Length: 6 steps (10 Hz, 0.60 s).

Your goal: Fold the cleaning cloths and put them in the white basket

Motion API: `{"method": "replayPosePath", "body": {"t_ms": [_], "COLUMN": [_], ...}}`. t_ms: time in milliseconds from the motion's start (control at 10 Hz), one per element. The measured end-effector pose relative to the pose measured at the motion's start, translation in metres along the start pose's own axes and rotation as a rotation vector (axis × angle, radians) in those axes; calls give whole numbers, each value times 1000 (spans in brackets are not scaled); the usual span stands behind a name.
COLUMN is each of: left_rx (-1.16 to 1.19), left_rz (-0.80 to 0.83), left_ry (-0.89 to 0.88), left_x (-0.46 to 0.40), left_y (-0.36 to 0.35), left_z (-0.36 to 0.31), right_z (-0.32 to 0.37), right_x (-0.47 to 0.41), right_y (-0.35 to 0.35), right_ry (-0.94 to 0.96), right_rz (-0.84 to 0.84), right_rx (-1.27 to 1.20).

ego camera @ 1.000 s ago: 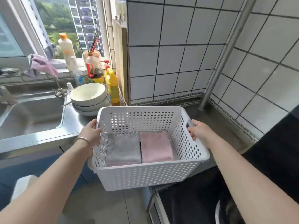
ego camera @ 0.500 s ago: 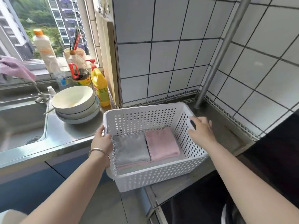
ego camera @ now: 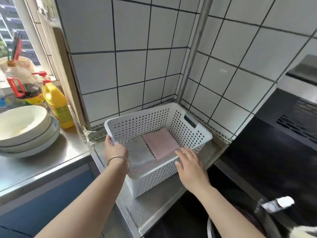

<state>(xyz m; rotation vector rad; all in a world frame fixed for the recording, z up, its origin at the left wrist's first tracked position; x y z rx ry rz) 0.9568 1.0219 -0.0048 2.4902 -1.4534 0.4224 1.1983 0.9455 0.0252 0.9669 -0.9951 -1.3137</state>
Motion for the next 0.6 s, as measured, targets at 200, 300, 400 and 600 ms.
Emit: {"method": "replayPosePath", "body": {"t_ms": [200, 300, 400, 600], "left_rx": [6, 9, -18, -67], "left_rz": [-5, -28, -43, 14], "left_ry": [-3, -14, -24, -7], "left_x": [-5, -4, 2, -1], "left_y": [-32, -40, -44, -34], "left_z": [-3, -1, -6, -7], "right_z": [-22, -32, -34, -34], "right_x": [-8, -14, -18, -15], "right_y": [2, 3, 4, 37], "right_ry": [13, 1, -20, 52], "right_rz": [14, 23, 51, 183], "right_rx": [45, 20, -3, 70]}}
Point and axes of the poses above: each hand's wrist, its own x-axis away from the middle knuckle, its own y-axis out of the back of the hand, z = x × y, the point moved 6 cm from there along -x, towards the middle knuckle, and after that the axes turned 4 degrees about z, right-handed, at the moved point
